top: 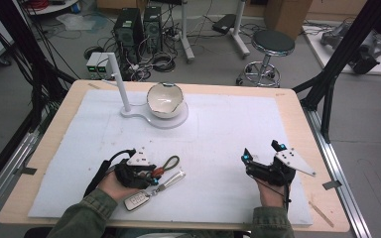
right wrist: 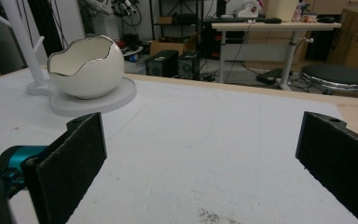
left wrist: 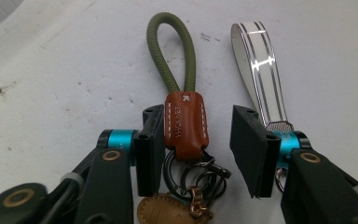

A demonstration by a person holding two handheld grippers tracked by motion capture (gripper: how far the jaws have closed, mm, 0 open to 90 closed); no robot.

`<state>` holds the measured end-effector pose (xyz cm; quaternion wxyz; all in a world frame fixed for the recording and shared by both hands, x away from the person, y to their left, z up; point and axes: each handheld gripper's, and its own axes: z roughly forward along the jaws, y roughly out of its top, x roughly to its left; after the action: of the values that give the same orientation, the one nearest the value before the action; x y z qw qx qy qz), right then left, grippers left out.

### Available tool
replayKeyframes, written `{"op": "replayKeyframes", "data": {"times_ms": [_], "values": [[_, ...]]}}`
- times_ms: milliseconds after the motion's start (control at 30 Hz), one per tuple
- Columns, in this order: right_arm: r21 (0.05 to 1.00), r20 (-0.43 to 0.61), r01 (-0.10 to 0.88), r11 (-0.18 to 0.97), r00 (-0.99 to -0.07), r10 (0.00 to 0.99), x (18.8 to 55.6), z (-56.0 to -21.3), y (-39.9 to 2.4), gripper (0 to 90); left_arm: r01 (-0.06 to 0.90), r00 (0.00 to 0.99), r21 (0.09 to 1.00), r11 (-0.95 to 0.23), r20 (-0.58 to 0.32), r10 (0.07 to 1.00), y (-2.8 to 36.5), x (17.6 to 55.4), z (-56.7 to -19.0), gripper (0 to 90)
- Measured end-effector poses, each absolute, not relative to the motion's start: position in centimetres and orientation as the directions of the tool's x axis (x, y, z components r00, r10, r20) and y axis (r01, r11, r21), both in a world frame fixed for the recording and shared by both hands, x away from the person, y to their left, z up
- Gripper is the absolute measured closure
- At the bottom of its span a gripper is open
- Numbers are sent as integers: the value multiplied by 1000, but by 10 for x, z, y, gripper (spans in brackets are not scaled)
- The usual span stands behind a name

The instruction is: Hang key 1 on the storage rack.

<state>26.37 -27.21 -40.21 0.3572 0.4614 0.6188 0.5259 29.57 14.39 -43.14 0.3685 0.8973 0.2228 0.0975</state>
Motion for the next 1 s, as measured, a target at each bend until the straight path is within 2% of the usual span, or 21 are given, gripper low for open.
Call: {"op": "replayKeyframes", "data": {"times_ms": [167,367,1000], "values": [[982,38,189,24,-317,948,264,-402,-273,4,328,887,693,-642,9,462,142,296,-434,661],[982,38,187,23,-316,948,264,-402,-273,4,346,885,696,-629,-21,465,143,298,-433,702],[982,40,188,20,-313,949,263,-402,-274,4,383,866,723,-575,-64,496,155,301,-425,718]]}}
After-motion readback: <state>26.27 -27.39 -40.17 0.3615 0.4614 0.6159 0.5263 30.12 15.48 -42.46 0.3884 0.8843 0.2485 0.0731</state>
